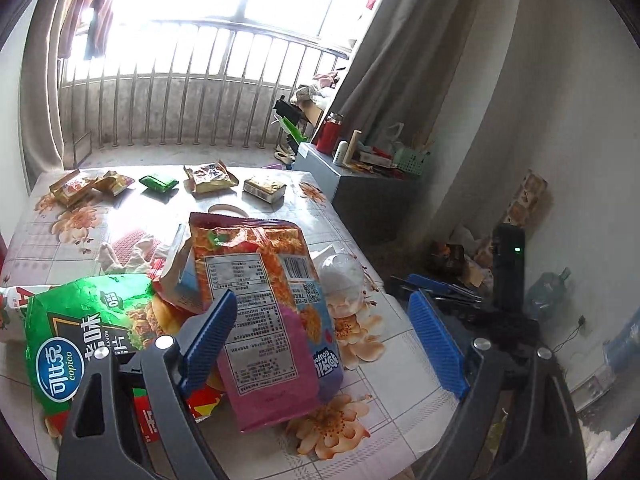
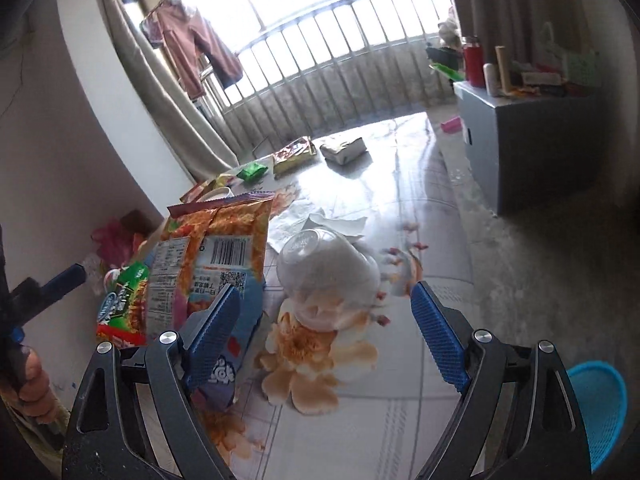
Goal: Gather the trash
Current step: 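Grasp the clear plastic cup with the right gripper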
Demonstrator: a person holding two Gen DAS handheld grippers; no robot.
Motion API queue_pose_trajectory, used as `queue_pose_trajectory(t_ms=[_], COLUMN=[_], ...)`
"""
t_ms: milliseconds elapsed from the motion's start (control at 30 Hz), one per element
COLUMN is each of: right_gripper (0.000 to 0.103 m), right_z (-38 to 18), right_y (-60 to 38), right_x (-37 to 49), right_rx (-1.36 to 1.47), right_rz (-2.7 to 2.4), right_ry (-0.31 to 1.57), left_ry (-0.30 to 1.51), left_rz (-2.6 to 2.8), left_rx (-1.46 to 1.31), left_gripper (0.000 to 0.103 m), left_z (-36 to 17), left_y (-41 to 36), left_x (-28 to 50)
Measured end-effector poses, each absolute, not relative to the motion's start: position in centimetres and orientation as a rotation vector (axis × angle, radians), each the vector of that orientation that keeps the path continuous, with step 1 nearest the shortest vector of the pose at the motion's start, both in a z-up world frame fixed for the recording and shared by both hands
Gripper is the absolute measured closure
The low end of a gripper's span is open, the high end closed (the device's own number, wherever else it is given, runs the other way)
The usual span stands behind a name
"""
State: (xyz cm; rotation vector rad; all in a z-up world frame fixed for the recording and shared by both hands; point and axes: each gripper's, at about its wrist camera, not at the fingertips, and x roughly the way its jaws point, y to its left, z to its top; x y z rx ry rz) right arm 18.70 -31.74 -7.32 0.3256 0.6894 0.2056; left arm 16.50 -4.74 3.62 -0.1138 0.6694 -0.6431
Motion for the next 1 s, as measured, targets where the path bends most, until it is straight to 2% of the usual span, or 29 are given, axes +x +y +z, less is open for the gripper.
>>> queue_pose_trajectory(t_ms=[167, 333, 400, 433, 667, 800, 1000], right_gripper=[0.02, 0.021, 0.034, 0.034, 0.034, 0.035, 0.035], right_z=[-8.7, -9.5, -9.8, -9.8, -9.4, -9.4, -9.3], right_y=[-30.2, -29.5, -29.6, -29.8, -31.0, -31.5, -32.2], right_x=[22.5, 25.1, 25.4, 25.3, 22.8, 20.3, 15.8], right_rx=[0.245, 0.226, 0.236, 0.254, 0.29, 0.281, 0.294], right_rz=[0.249, 0.26, 0.257, 0.263, 0.222, 0.19, 0.148], right_ry=[0.747, 0.79, 0.806, 0.808, 0.788, 0.779, 0.76], left_ry=[0.687, 0.711, 0.726, 0.729, 0.746, 0.835, 0.963], left_rz=[-0.654, -0.673, -0.683, -0.686, -0.743, -0.78, -0.823], left_rx=[-0.152, -0.164, -0.172, -0.172, -0.094, -0.056, 0.1], left_gripper=[0.018, 0.027, 0.03, 0.032, 0.038, 0.048, 0.05], left_z=[3.1, 2.8, 2.8, 2.9, 5.2, 5.9, 4.2], left_y=[-4.5, -4.9, -5.1, -5.3, -7.7, -10.0, -16.3], left_x=[18.1, 19.0, 19.4, 19.6, 21.3, 23.5, 25.2])
